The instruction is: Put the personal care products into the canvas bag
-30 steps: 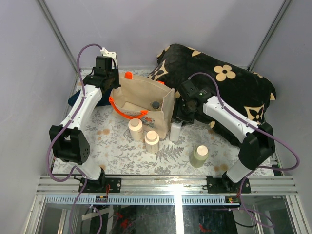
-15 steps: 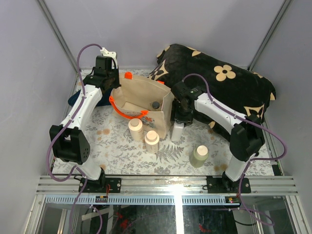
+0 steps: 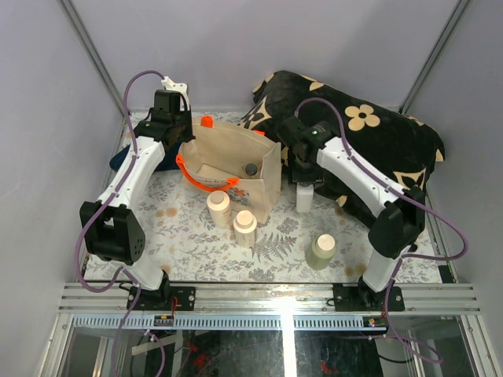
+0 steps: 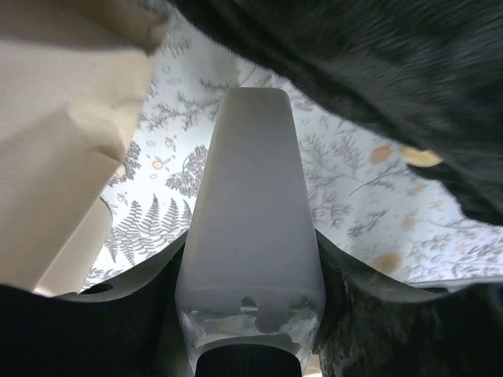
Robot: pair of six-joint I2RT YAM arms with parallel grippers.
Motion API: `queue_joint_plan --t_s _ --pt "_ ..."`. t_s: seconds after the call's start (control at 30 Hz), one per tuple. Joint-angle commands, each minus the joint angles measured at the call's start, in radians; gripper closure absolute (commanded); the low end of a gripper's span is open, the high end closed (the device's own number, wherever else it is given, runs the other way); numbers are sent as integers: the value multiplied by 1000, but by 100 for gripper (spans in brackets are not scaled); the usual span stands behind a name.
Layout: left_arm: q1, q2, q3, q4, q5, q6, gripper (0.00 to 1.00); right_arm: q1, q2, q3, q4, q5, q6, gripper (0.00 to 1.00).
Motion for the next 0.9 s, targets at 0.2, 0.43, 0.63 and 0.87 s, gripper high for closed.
queue_joint_plan --t_s 0.2,0.43,0.63,0.87 --pt "-1 11 -11 41 -1 10 100 2 -210 354 122 215 -218 100" --pt "0 8 -17 42 3 6 100 2 -234 464 379 130 -399 100" --pt "-1 3 -25 48 -1 7 100 5 -196 477 543 -162 -449 100" --pt "0 -11 -54 61 4 -2 100 93 -68 543 597 -304 -437 100"
